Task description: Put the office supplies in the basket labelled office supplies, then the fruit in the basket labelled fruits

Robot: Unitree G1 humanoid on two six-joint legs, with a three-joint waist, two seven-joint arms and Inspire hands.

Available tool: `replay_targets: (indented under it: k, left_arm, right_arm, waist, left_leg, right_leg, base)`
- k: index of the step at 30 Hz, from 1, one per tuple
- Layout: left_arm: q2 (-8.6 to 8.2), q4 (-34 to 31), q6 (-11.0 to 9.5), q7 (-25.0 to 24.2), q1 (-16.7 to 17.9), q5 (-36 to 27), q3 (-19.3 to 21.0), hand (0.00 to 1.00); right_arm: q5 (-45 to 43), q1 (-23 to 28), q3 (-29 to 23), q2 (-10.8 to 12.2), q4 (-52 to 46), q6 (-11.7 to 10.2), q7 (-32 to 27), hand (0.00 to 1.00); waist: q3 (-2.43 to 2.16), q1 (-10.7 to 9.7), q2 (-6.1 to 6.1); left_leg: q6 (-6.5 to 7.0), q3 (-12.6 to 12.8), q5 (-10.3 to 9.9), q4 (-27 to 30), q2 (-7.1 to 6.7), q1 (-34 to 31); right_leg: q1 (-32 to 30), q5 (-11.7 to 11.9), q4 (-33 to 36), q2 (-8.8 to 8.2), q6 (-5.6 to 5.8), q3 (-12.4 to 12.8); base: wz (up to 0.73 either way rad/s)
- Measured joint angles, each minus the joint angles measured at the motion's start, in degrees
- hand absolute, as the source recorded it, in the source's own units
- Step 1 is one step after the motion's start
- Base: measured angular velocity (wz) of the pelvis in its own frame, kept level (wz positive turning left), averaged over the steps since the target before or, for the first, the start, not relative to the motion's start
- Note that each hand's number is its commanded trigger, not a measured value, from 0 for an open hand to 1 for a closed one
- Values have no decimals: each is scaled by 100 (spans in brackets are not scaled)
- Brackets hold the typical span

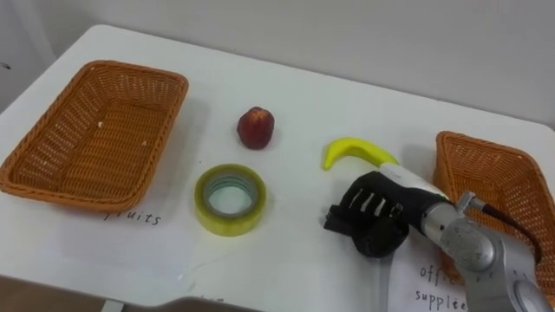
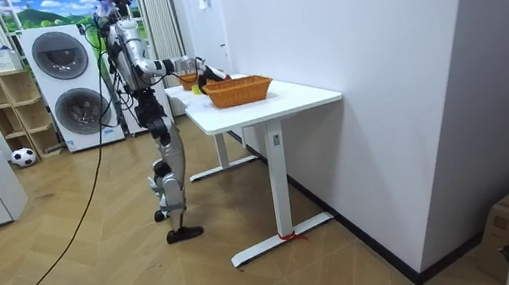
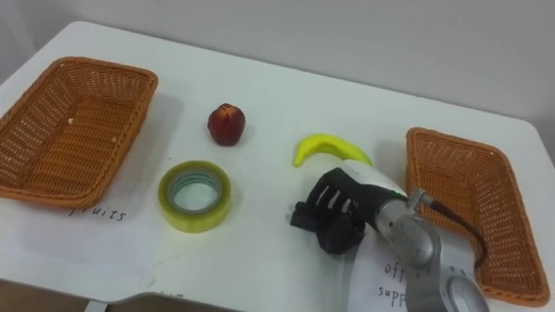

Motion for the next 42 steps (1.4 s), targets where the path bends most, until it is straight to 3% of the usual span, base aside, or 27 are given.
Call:
replay_targets:
  k: [14, 22, 25, 30, 33, 42]
  left_arm:
    - [-5, 0, 1, 7, 7, -3, -1, 0]
    - [-4, -90, -18, 19, 27, 75, 14, 0]
    - [-5, -48, -19, 75, 43, 106, 26, 0]
    - [-19, -29, -17, 118, 138, 110, 143, 0]
    - [-46, -27, -39, 116, 183, 111, 181, 0]
    - [-75, -41, -165, 92, 253, 110, 335, 0]
  right_arm:
    - [256, 42, -7, 27, -52, -2, -7, 100]
    - [295, 97, -8, 11, -497, -3, 123, 100]
    - [346, 96, -33, 12, -805, -12, 127, 100]
    - [764, 96, -398, 13, -1132, -26, 78, 100]
    - [889, 96, -619, 15, -1204, -188, -103, 100]
    - [1271, 80, -1162, 16, -1452, -348, -361, 100]
  waist:
    - [-1, -85, 0]
    - [25, -87, 45]
    - [13, -114, 58]
    - [7, -112, 54]
    - [10, -117, 48]
    - [49, -145, -15]
  left_leg:
    - [0, -1, 0, -6, 1, 0]
    - [3, 21, -3, -13, 1, 0]
    - [4, 43, -2, -9, 0, 8]
    - [5, 151, -2, 11, 0, 12]
    - [5, 162, -2, 27, -1, 20]
    - [5, 162, -2, 32, -4, 5]
  right_leg:
    - [-6, 0, -1, 4, 1, 5]
    - [-28, 0, 2, 6, 1, 39]
    - [-28, 0, 3, 6, 1, 62]
    - [-58, 1, 14, 1, 2, 135]
    - [-54, 2, 24, -2, 4, 146]
    - [-55, 1, 14, -1, 7, 184]
  base:
    - [0]
    - [-1]
    - [-2]
    - [-8]
    - [-2]
    - [0]
